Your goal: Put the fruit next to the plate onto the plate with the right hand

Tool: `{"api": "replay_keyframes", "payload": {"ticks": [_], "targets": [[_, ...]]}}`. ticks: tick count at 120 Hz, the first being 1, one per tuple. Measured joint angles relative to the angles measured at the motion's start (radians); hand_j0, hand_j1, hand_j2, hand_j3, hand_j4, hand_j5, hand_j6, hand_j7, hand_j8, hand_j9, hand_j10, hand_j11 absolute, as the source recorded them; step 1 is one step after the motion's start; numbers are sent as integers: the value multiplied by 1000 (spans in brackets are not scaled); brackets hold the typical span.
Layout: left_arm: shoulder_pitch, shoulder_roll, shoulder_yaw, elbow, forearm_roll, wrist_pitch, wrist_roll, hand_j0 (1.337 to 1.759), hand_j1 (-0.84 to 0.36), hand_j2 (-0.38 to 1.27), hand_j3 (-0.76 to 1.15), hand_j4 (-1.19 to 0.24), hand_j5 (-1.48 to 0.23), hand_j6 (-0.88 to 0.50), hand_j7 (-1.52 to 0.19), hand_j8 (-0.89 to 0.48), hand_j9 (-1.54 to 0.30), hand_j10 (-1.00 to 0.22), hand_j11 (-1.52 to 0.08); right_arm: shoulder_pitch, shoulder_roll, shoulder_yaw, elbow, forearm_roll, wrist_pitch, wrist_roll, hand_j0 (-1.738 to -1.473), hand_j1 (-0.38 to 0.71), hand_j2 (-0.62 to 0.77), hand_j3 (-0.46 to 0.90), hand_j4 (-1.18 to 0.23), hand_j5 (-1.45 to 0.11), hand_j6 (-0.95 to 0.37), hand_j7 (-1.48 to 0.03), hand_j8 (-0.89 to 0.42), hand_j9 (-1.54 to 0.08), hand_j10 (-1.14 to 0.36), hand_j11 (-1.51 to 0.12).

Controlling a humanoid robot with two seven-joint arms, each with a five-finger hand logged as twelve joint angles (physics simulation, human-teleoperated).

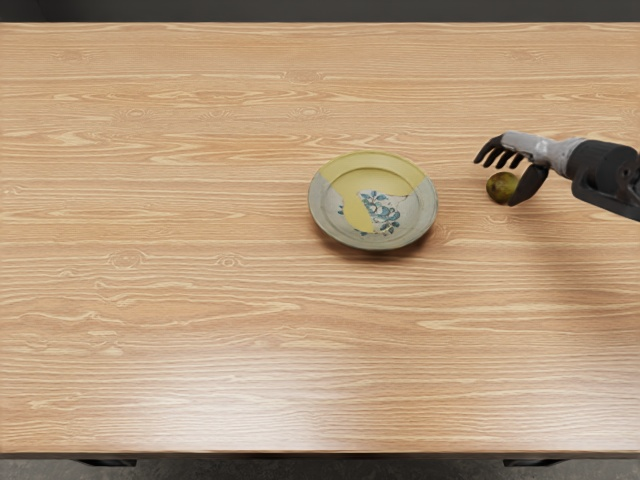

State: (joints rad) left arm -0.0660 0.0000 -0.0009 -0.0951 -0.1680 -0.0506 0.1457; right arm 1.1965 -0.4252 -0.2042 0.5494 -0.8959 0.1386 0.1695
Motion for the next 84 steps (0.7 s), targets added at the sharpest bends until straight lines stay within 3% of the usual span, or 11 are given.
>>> {"api": "replay_keyframes", "payload": {"ticks": [84], "targets": [[0,0,0,0,0,0,0,1658,325,4,0,-21,-27,-21,-27,-21,-27,-21,-27,-21,3,1,-10,-1,-11,2,-1658,166,-82,0,-437,-557,-435,-560,-435,-561,-434,-561]]}}
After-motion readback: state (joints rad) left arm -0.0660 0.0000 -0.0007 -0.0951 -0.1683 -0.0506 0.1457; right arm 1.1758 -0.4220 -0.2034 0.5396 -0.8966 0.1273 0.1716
